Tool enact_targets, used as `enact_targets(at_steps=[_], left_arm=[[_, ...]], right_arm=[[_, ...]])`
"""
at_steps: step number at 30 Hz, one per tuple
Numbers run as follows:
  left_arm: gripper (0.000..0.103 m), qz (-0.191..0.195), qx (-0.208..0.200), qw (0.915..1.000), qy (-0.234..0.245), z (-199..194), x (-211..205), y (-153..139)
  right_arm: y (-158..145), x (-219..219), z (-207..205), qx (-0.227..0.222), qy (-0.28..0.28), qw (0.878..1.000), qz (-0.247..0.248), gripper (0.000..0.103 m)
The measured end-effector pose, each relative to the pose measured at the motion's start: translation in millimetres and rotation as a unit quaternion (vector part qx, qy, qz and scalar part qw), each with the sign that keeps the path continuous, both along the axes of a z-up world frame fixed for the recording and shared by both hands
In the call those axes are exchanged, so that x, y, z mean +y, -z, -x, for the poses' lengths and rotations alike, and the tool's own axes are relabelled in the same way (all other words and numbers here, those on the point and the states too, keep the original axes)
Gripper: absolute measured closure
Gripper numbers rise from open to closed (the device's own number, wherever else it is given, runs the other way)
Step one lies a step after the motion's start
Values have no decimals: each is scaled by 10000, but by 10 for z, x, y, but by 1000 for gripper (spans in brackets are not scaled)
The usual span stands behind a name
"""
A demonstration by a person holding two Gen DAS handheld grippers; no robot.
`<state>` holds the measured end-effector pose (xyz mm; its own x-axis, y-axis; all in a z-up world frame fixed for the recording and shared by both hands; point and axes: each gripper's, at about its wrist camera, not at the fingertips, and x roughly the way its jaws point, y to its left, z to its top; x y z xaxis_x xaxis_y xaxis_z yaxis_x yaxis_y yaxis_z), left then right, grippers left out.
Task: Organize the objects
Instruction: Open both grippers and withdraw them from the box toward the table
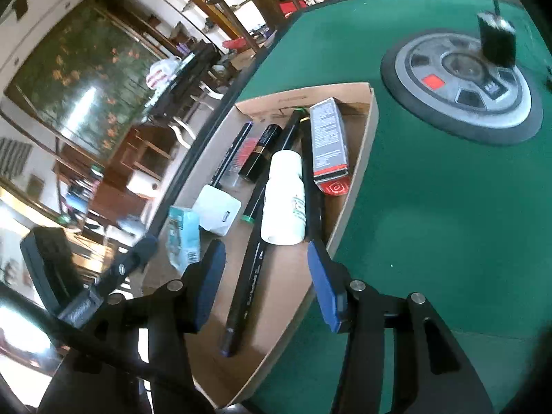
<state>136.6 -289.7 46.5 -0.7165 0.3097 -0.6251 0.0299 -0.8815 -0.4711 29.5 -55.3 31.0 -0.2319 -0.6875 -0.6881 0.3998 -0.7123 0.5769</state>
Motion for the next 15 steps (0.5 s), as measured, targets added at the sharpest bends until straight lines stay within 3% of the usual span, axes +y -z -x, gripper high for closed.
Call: enact_targets(at_steps=[3, 6, 8, 10, 15], left_arm=[[36, -324, -252, 9987, 315, 133, 164, 50], [36, -92, -814, 9965, 149, 341, 252, 185], [36, -168, -1108, 9937, -63, 510, 217, 297], [36, -203, -1159, 9928, -232, 588, 211, 348], [35, 147, -1060, 9935, -374, 842, 345, 312]], right_arm=[[-37, 68, -20, 73, 53, 10000, -14, 55], [-92, 158, -45, 80, 116, 9999, 94, 55], [-145, 230, -80, 159, 162, 9997, 123, 55], [-206, 281, -99, 237, 215, 9994, 159, 55], [-301, 410, -113, 372, 413, 9982, 224, 52]])
